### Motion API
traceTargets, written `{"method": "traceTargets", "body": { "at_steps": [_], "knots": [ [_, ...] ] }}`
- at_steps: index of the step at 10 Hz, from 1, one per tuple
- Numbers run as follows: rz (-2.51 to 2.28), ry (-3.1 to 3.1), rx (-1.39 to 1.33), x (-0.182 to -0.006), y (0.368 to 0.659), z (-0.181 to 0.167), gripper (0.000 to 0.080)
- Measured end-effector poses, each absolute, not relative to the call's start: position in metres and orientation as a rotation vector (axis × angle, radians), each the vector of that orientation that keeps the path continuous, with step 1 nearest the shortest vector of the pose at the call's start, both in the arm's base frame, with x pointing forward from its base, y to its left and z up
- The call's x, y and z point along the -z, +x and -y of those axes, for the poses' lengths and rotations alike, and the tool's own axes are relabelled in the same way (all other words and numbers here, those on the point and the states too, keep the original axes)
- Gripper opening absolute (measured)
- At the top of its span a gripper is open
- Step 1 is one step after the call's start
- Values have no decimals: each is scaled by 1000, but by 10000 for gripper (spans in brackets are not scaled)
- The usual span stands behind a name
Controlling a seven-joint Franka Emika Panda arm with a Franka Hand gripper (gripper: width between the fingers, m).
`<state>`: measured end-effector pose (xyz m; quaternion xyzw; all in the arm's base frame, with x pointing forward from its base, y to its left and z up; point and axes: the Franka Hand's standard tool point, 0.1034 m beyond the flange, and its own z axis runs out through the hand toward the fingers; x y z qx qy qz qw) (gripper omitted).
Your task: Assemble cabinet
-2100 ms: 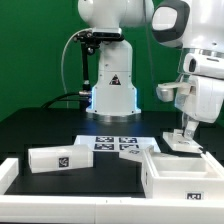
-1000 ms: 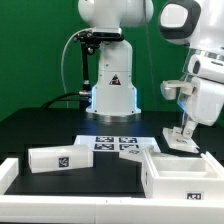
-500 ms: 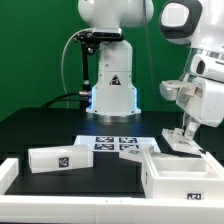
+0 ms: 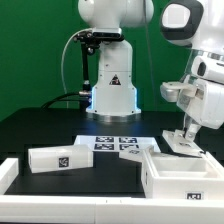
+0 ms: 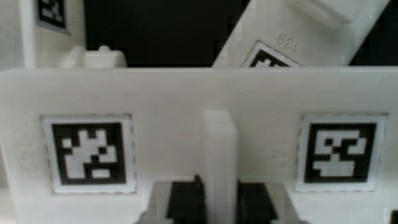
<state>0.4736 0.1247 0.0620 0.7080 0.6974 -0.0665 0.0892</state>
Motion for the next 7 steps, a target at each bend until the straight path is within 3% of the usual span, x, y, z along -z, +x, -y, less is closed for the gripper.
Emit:
{"method": "traceTargets", "body": {
  "at_steps": [7],
  "knots": [
    [-2087,2091,201,-59,480,-121,64]
  ]
}}
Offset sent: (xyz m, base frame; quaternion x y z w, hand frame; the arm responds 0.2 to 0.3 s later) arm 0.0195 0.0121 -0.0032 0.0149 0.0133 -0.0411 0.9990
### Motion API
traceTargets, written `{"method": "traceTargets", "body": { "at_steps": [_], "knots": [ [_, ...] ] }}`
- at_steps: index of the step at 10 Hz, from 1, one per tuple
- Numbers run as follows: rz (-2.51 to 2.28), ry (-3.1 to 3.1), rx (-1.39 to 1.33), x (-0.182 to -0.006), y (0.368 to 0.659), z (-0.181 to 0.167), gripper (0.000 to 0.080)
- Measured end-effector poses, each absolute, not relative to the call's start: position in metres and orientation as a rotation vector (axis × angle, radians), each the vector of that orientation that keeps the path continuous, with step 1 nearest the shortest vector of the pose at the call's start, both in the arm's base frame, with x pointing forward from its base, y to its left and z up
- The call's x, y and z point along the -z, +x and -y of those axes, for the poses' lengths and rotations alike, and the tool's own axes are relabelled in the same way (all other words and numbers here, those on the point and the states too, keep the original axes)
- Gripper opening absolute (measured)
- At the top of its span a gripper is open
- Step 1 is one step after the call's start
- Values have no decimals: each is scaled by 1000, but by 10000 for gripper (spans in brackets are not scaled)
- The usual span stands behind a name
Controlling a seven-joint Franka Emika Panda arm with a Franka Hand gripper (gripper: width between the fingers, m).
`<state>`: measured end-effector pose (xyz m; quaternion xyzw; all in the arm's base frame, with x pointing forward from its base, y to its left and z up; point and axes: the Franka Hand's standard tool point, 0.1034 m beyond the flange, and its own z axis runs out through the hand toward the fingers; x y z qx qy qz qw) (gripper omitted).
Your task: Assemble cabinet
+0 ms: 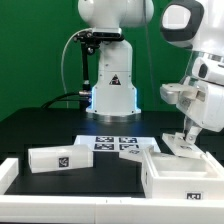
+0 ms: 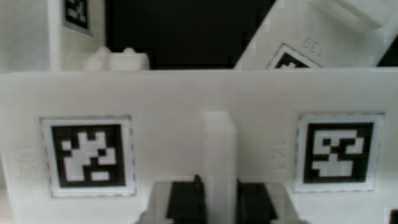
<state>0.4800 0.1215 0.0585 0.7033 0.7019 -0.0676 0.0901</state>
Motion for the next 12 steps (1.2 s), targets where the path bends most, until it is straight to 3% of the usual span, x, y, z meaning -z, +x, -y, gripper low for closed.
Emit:
{"method": "traceTargets", "body": {
  "at_steps": [3,7,12],
  "knots": [
    [-2082,2088,212,-61,489,-121,64],
    [-2085,2035,210,-62,544,-117,64],
    [-2076,2043,220,-61,545,-116,64]
  ]
}}
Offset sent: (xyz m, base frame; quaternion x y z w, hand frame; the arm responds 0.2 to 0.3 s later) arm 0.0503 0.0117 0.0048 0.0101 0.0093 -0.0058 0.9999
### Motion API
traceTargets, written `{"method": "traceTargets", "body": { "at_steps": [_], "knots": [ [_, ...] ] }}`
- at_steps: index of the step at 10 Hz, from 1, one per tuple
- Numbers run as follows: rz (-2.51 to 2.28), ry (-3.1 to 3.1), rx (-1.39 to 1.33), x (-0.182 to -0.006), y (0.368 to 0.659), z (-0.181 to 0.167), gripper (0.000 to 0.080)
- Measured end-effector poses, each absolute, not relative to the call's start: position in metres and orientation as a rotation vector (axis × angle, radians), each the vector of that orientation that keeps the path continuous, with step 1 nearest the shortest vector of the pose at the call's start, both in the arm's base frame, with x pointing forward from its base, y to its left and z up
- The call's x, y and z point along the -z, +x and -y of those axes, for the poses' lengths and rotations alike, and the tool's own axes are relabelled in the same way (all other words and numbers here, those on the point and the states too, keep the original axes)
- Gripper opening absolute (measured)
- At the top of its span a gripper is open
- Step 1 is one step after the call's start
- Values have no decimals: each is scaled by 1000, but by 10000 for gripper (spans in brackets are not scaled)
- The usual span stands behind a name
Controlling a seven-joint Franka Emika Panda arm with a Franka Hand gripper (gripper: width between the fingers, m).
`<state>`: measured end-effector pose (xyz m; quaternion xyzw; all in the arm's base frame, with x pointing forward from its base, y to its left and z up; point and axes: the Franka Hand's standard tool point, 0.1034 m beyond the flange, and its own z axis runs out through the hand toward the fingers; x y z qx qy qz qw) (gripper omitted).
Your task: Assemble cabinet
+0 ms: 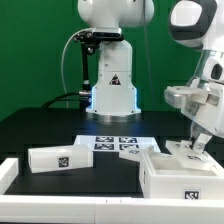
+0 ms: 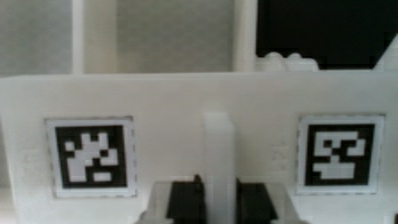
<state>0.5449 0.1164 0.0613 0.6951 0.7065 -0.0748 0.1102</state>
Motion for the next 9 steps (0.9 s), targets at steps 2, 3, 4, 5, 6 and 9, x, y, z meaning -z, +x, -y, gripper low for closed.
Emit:
{"method": "traceTargets", "body": {
  "at_steps": [2,3,4,5,6,9],
  "knots": [
    [-2060,2039,233,-61,563,-116,64],
    [-2053,2039,236,-61,570,-115,64],
    [-2044,2038,239,-62,579,-115,64],
    [-2036,2038,246,-62,586,-114,64],
    [-2030,2038,254,-63,590,-114,64],
    [-2021,2041,311,-61,595,-112,65]
  ]
}}
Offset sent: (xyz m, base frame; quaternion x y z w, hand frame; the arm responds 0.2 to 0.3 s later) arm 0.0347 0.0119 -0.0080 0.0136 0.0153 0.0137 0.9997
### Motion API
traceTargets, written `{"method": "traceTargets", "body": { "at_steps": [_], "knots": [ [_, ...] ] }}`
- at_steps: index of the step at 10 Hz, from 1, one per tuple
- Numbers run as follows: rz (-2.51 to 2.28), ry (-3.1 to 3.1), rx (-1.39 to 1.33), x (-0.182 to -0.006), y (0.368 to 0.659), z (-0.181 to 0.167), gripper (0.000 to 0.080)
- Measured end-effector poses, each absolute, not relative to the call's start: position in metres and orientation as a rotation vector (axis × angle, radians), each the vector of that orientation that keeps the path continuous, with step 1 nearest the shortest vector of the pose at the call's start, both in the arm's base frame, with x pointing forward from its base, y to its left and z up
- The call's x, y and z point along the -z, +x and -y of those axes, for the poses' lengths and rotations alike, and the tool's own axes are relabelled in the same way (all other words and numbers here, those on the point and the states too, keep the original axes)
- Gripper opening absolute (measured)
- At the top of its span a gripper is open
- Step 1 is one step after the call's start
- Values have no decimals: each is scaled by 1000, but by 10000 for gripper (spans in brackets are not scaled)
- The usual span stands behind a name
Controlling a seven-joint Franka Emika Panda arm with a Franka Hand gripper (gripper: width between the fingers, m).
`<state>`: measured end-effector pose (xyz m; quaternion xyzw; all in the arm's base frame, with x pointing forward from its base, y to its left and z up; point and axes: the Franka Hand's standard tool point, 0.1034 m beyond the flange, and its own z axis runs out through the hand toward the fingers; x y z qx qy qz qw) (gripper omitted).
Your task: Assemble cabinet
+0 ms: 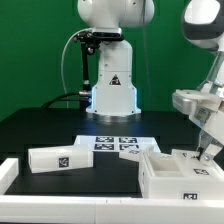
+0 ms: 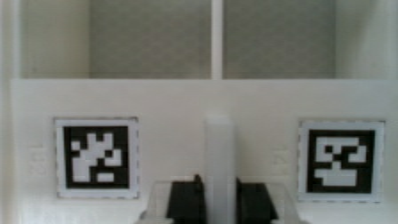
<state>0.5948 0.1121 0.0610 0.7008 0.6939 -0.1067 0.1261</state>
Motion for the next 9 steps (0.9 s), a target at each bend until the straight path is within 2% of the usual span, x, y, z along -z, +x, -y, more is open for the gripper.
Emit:
{"method": "traceTargets", "body": {
  "at_steps": [4,5,6,7,8,9],
  "knots": [
    [-2017,2043,373,-60,595,-112,65],
    [-2015,2045,374,-60,595,-111,122],
    [-2015,2043,376,-63,595,-111,260],
    [-2011,2045,378,-74,596,-112,260],
    [-1999,2052,378,-92,597,-112,442],
    [-1999,2047,355,-104,595,-110,578]
  ]
}}
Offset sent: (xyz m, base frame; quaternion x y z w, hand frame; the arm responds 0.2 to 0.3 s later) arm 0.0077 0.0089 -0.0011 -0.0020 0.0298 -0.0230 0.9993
